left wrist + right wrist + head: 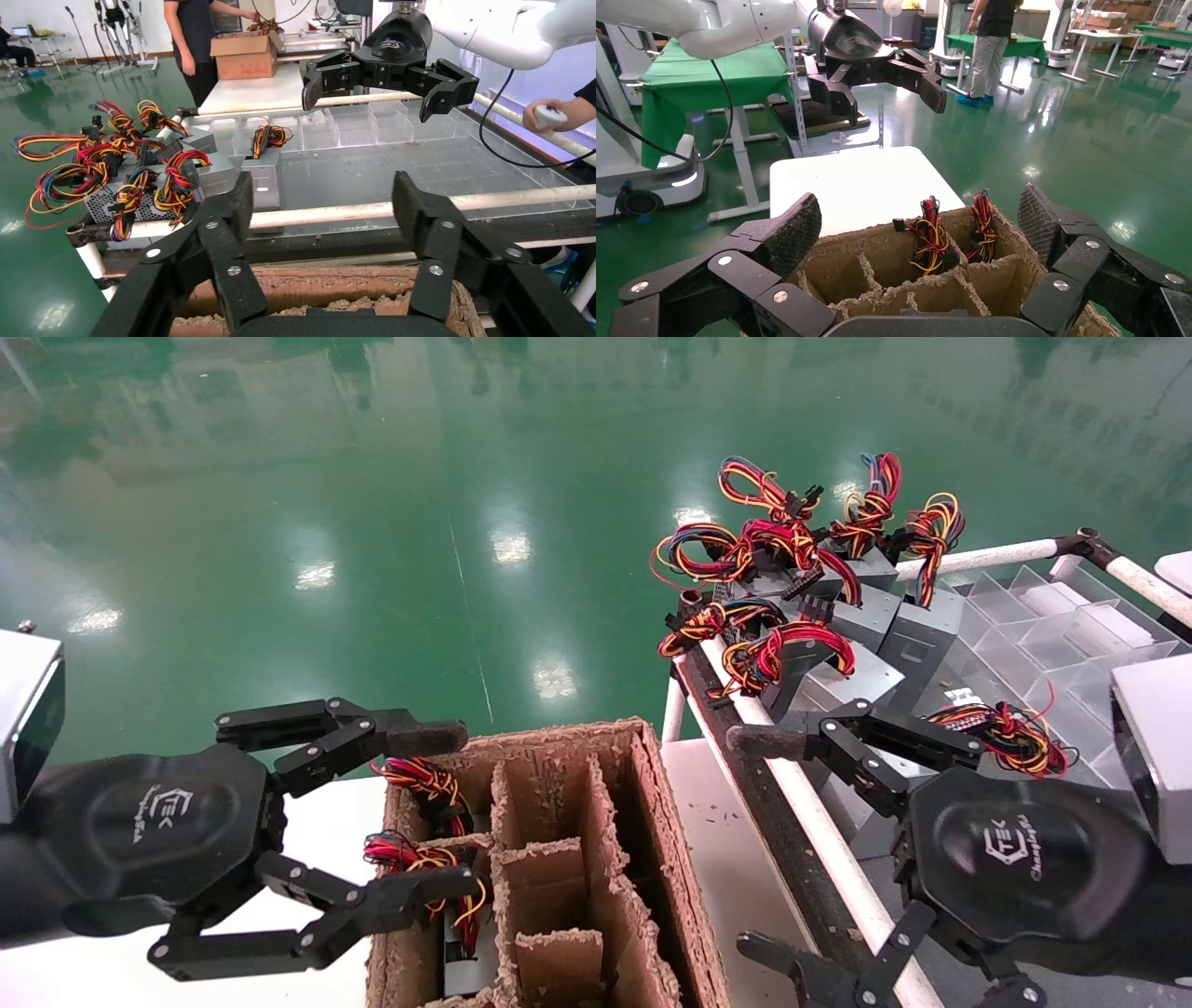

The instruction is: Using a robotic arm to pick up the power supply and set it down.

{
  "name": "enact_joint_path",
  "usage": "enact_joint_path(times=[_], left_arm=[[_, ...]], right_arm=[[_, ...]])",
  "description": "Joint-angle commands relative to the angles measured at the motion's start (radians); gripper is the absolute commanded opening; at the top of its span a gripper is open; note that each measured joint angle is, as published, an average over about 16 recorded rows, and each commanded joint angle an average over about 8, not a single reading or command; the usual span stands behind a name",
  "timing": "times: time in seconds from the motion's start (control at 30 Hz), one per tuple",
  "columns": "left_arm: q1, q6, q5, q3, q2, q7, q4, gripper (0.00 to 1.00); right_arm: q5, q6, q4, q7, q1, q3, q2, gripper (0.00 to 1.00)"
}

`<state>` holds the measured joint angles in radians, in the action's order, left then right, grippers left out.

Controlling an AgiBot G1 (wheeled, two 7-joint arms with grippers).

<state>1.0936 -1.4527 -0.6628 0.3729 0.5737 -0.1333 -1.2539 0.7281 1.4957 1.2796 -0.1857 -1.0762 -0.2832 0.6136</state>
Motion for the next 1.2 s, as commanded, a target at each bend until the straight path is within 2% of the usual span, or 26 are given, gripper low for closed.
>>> enact_joint_path(times=[0.03,1.0,1.2], left_arm=[[0.000,0.000,0.000,0.000,0.000,0.000,0.000,0.00],[0.000,0.000,0.000,0.000,0.000,0.000,0.000,0.01],[0.000,0.000,0.000,0.000,0.000,0.000,0.000,0.76]], right_arm=[[0.000,0.000,0.000,0.000,0.000,0.000,0.000,1.00],[0.000,0.000,0.000,0.000,0.000,0.000,0.000,1.00],[0.000,0.000,0.001,0.000,0.000,0.000,0.000,1.00]])
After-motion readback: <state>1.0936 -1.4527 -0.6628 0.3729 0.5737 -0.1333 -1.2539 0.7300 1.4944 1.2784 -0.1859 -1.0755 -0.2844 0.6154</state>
